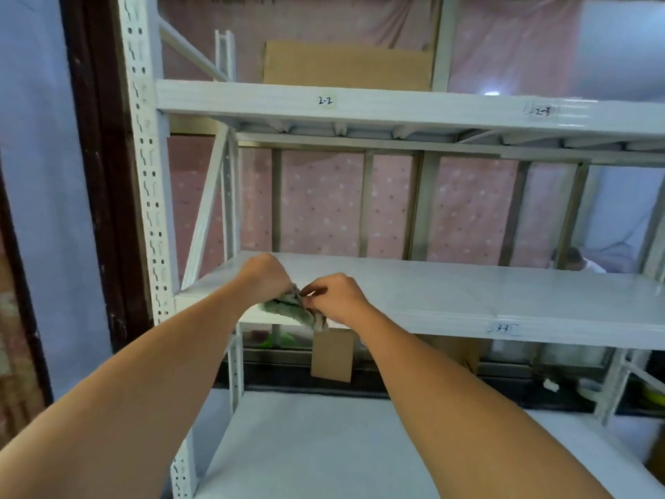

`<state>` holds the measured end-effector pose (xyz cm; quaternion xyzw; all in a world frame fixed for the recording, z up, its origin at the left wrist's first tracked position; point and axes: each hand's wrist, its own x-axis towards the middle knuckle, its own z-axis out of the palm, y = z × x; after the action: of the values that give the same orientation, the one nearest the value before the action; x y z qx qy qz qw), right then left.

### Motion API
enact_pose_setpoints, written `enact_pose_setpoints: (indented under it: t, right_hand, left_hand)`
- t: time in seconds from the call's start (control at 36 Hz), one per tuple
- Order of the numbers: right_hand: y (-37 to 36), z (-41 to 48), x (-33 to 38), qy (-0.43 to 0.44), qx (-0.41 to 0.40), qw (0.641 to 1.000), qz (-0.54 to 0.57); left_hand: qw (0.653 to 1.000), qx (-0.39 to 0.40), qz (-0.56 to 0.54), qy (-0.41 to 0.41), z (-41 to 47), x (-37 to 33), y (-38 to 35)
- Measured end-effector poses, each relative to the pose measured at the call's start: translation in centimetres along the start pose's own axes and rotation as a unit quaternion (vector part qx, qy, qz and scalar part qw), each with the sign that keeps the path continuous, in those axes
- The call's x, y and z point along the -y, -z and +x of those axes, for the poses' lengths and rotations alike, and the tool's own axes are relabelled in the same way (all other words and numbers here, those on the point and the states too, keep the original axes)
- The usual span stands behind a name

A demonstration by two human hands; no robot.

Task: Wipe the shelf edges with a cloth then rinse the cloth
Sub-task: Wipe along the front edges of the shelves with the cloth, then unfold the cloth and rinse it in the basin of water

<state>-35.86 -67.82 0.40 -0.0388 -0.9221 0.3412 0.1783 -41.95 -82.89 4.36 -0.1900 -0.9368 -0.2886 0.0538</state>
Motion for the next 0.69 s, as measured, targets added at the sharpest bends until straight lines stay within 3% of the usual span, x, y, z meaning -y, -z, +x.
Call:
enact_pose_setpoints:
  t: [0.25, 0.33, 0.42, 0.58, 0.69]
  right_hand:
    - [7.4, -6.4, -5.1, -0.03, 0.016, 0.989, 0.143]
    - [8.8, -7.6, -7.0, -0.027, 0.032, 0.993, 0.111]
    - [9.7, -7.9, -9.0, -0.019, 0.041, 0.998, 0.05]
    - [12.6, -6.0, -11.9, -0.044, -0.019, 0.983, 0.18]
    - [15.8, -5.0, -14.0, -0.039, -0.016, 0.975, 0.218]
  left_hand:
    - [0.982, 0.034, -0.183, 0.018, -3.9, -8.1, -3.8]
    - [0.971, 0.053, -0.234, 0.026, -4.7, -10.5, -5.3]
    - [0.968, 0.062, -0.244, 0.001, -4.5, -12.6, -6.6]
    - [0.96, 0.094, -0.258, -0.049, -2.2, -17.3, -8.7]
    - [0.934, 0.13, -0.322, -0.081, 0.0, -19.4, -10.4]
